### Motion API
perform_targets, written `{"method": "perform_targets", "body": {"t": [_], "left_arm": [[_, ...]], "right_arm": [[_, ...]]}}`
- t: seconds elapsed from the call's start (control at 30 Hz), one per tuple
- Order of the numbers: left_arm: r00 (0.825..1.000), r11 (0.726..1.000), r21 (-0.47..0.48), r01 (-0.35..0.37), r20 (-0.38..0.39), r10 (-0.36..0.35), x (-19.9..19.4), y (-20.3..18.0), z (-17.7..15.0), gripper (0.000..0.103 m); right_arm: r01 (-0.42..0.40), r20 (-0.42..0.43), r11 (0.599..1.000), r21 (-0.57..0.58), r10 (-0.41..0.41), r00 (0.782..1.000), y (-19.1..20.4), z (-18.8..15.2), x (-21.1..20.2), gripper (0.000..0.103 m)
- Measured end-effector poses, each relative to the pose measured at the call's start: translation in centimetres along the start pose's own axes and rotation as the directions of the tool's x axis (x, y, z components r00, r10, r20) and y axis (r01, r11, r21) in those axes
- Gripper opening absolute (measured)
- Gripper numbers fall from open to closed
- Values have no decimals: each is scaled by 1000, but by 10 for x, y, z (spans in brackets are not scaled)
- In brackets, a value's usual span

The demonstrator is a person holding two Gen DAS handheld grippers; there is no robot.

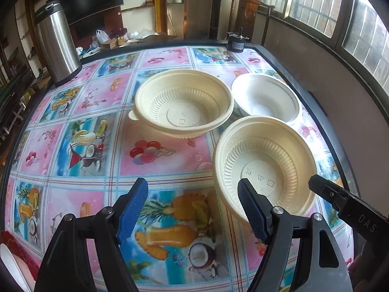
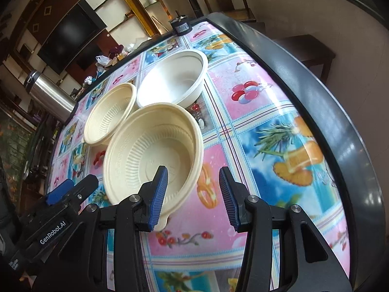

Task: Organize plates and bowls
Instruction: 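Move both tools toward the large cream plastic bowl, then close both tools on the cream bowl rim and lift it, then carry the cream bowl over the white bowl on the stack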

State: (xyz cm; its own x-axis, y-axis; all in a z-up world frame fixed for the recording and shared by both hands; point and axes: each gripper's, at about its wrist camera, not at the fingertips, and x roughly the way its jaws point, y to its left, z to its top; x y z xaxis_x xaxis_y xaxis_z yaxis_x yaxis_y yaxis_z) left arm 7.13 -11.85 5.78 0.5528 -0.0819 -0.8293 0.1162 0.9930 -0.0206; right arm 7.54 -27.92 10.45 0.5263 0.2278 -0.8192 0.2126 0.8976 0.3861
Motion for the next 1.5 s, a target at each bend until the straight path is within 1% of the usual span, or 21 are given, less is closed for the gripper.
{"method": "perform_targets", "body": {"t": [0.07,0.13,0.27,0.37,0.43,0.47,0.5,0.53,0.57,0.6,0.63,0.67,0.7,0.77,0.87,1.07,1.27,1.5], "left_arm": [[1000,1000,14,-12,-11,12,6,-3,2,76],[999,1000,24,-16,-29,17,14,-7,2,76],[999,998,46,-31,-39,33,22,-14,3,76],[998,999,47,-25,-52,28,29,-16,4,76],[999,999,43,-12,-52,14,31,-17,4,76],[998,999,39,-1,-55,3,32,-18,5,76],[998,999,35,11,-61,-9,33,-18,5,76],[998,999,31,28,-65,-26,34,-18,5,74],[998,999,31,35,-62,-33,34,-19,6,61],[998,999,35,32,-64,-30,34,-20,6,50],[996,999,46,25,-83,-22,36,-22,5,29],[995,998,48,33,-101,-28,39,-23,5,21],[993,998,50,27,-115,-21,42,-23,4,18],[994,998,54,23,-110,-17,42,-22,1,18],[993,999,37,39,-113,-35,37,-16,-3,18],[995,999,25,38,-89,-36,16,-1,-13,16],[998,1000,18,6,-65,-5,-2,14,-27,16],[999,1000,-8,-8,-48,8,-19,37,-41,16]], "right_arm": [[-17,-3,1000,-6,17,1000,1,4,6,44],[-16,-2,1000,-22,16,1000,3,6,9,44],[-13,-6,999,-42,13,1000,5,9,14,44],[-26,-13,999,-37,26,1000,1,12,18,43],[-29,-16,999,-45,28,999,0,13,20,40],[-32,-19,998,-46,31,999,0,13,21,35],[-38,-23,998,-43,37,999,-1,13,22,26],[-40,-24,998,-41,39,999,-2,13,23,22],[-38,-26,998,-44,36,999,-2,12,24,15],[-41,-27,998,-46,40,999,-2,12,24,14],[-50,-29,998,-46,49,998,-3,11,24,14],[-57,-28,997,-44,55,998,-2,9,23,13],[-52,-19,998,-46,51,999,-2,8,21,13],[-63,-10,996,-58,62,998,1,6,15,13],[-60,-10,995,-74,60,998,5,-1,10,13],[-87,-19,992,-88,86,996,14,-19,1,13],[-119,-35,987,-104,116,993,29,-38,-3,13],[-137,-49,981,-141,131,990,51,-56,-8,13]]}}
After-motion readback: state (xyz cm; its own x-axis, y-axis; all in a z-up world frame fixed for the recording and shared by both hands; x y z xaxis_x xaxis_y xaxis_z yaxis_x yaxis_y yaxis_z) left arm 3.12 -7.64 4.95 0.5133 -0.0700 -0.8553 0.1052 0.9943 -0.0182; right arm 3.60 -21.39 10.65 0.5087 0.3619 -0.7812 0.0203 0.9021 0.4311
